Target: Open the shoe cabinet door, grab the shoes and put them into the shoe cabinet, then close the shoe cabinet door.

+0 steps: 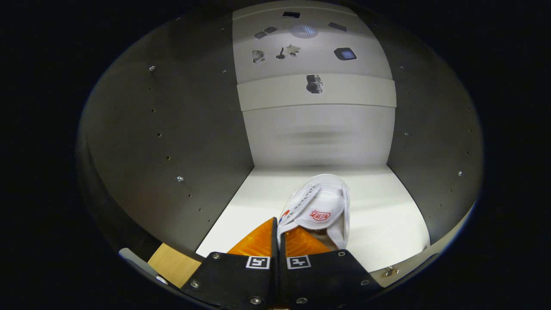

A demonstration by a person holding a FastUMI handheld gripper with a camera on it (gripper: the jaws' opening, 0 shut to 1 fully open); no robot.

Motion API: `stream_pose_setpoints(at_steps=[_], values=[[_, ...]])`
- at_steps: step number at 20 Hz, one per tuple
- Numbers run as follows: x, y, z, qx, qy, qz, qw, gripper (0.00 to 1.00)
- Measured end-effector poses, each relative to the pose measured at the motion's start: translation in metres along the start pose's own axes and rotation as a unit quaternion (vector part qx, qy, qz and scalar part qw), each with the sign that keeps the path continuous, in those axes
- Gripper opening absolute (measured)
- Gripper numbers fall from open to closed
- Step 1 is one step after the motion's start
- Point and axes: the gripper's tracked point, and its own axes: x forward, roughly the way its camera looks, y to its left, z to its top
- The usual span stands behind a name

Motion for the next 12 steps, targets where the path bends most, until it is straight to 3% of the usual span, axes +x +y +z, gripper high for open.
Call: stream_pose_setpoints(at_steps=[8,12], values=[[0.021,-0.008,0.012,0.003,-0.009,-0.008,1.000,0.00],[0.021,-0.012,0.014,-0.001,-0.012,-0.024,1.000,0.07]])
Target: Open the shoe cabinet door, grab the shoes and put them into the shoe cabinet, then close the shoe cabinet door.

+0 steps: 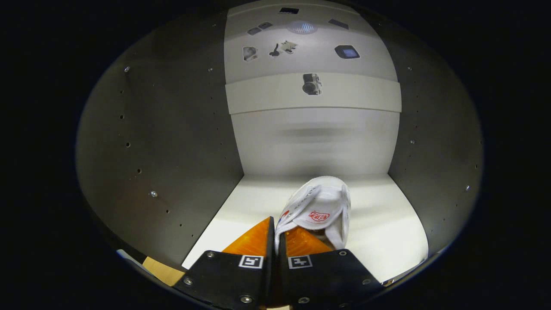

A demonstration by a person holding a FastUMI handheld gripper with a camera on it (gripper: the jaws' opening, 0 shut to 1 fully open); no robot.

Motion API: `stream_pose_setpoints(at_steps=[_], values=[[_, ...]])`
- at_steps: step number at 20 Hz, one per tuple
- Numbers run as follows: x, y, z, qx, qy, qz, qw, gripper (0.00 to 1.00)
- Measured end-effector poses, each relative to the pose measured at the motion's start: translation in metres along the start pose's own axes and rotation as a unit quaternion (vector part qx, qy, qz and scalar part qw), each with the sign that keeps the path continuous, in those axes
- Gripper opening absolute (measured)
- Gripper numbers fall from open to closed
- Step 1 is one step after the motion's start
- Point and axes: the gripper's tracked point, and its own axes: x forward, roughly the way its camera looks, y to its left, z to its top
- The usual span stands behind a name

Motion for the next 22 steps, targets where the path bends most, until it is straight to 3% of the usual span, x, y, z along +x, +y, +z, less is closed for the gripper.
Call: stream_pose_setpoints(at_steps=[2,7,11,15,22], values=[[-0.005,-0.003,0.001,-0.001,-0.003,-0.017,1.000,0.14],[-0.046,0.005,0.001,-0.025,-0.010,-0.053,0.998,0.60],[-0.107,0.015,0.005,-0.024,-0.055,-0.069,0.996,0.83],[-0.157,0.026,-0.015,-0.011,-0.063,-0.063,0.996,0.93],[-0.254,0.031,-0.032,0.013,-0.091,-0.076,0.993,0.93]])
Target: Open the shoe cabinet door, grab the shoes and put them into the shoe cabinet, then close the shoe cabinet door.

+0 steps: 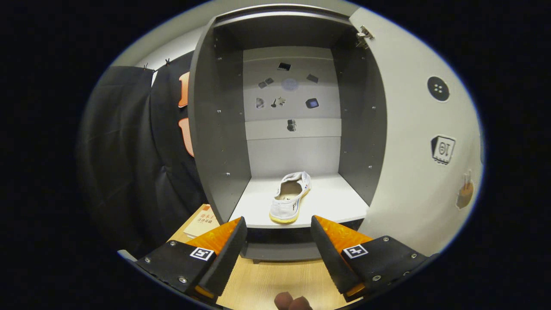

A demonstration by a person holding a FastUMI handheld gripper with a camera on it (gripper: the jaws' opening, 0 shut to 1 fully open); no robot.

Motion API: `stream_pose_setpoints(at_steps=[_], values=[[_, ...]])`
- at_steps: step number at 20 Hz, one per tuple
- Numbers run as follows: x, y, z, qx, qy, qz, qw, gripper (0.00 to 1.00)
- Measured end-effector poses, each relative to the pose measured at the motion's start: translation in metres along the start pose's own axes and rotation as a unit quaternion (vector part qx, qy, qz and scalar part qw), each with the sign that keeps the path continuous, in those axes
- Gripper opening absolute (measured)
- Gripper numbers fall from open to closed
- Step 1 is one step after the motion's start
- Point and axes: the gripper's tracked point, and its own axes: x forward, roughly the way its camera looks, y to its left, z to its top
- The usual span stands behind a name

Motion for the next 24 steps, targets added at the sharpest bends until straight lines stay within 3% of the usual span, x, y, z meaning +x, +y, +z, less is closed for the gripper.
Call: stream_pose_setpoints(at_steps=[7,24], values=[[-0.092,-0.007,0.013,0.025,-0.026,-0.002,0.999,0.93],[-0.240,-0.066,0.010,0.012,-0.057,0.007,0.998,0.94]])
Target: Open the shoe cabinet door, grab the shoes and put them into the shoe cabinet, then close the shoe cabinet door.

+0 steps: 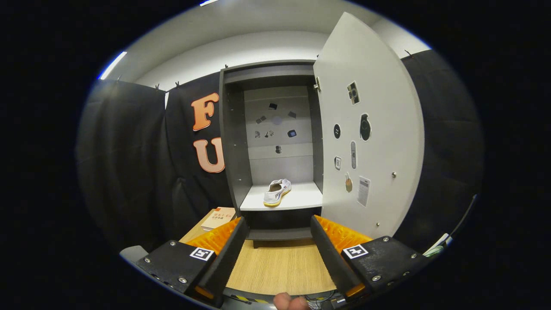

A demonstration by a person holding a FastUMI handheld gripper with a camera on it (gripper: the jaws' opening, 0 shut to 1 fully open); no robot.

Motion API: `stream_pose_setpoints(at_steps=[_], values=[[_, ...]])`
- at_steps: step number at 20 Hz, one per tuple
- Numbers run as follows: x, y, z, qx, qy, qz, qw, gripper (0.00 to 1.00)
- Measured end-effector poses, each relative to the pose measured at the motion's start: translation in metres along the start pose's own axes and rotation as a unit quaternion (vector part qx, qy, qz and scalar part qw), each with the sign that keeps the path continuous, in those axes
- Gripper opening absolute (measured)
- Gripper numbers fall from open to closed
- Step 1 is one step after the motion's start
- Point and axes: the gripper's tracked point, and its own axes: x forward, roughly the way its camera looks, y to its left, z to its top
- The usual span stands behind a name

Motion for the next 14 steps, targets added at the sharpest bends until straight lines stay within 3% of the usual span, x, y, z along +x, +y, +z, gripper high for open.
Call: stream_pose_setpoints(at_steps=[7,14], values=[[-0.026,-0.089,0.009,0.008,-0.012,-0.027,1.000,0.93],[-0.021,-0.169,0.006,0.003,-0.011,-0.039,0.999,0.93]])
